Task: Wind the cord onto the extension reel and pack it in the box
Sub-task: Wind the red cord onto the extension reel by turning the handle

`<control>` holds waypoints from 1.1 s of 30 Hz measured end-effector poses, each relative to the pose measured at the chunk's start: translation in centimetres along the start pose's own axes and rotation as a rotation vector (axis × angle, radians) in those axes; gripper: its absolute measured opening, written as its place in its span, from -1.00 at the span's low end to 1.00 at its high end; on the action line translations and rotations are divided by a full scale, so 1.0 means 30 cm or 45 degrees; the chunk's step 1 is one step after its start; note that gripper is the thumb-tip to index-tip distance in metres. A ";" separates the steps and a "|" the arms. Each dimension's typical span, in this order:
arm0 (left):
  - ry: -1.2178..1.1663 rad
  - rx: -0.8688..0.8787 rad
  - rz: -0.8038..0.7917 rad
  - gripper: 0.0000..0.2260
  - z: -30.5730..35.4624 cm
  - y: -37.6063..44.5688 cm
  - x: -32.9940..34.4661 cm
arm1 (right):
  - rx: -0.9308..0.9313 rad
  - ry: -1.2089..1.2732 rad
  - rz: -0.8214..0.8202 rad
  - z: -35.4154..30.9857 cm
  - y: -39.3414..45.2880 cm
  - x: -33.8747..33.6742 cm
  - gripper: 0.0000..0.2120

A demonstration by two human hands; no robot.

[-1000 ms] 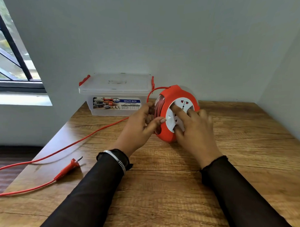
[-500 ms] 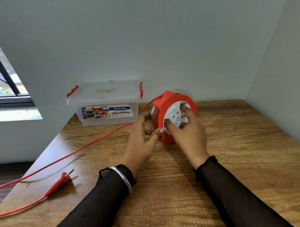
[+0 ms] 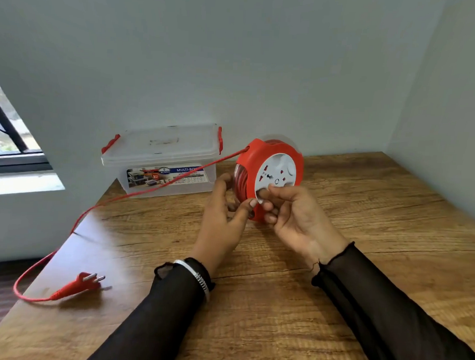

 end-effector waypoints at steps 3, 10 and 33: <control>0.012 -0.001 0.016 -0.56 -0.013 0.010 -0.005 | 0.004 -0.018 -0.066 -0.010 -0.012 0.008 -0.89; -0.047 -0.145 0.094 -0.67 -0.040 0.048 -0.044 | -1.221 -1.333 0.288 -0.197 -0.048 -0.044 -0.90; -0.129 -0.028 -0.099 -0.69 0.039 0.051 -0.070 | -1.791 -2.009 0.118 -0.102 -0.054 0.054 -0.49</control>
Point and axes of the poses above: each hand's wrist, its own y-axis towards the middle knuckle, its own x-axis out of the palm, z = x × y, the point moved 6 cm from there along y, towards the middle knuckle, and after that the axes turned 15 degrees about z, right-handed, at the moved point
